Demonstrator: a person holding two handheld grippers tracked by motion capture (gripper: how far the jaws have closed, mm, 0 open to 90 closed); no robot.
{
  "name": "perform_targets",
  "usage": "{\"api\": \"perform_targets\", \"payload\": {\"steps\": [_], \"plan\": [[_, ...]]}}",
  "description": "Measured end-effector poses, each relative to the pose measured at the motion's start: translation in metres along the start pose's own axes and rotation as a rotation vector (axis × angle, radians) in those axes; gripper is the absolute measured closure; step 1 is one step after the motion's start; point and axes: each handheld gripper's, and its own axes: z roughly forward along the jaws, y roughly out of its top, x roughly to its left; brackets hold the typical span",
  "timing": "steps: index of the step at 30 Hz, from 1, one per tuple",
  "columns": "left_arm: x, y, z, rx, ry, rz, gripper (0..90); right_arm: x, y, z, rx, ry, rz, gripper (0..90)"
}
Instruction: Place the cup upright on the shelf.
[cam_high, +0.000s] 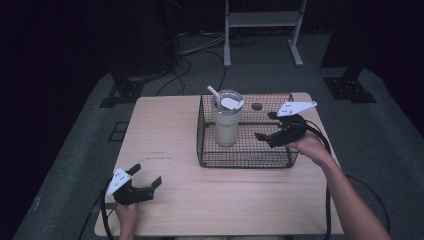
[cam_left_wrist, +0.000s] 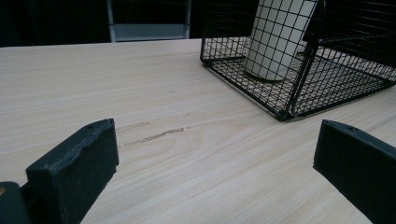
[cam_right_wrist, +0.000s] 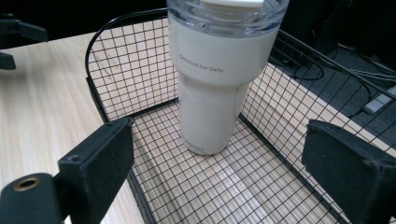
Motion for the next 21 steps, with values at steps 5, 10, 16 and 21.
{"api": "perform_targets", "payload": {"steps": [5, 10, 16, 21], "plan": [[0.0, 0.0, 0.0, 0.001, -0.001, 0.001, 0.0, 0.002, -0.006, -0.005, 0.001, 0.008, 0.005, 8.6], [0.0, 0.0, 0.0, 0.0, -0.001, -0.002, 0.0, 0.004, -0.013, -0.011, -0.005, 0.016, 0.01, 8.6], [-0.001, 0.0, 0.0, 0.003, 0.002, 0.001, 0.0, 0.009, -0.021, -0.017, -0.011, 0.025, 0.01, 8.6], [-0.001, 0.0, 0.0, 0.004, 0.003, 0.003, 0.0, 0.016, -0.029, -0.021, -0.012, 0.036, 0.001, 8.6]]}}
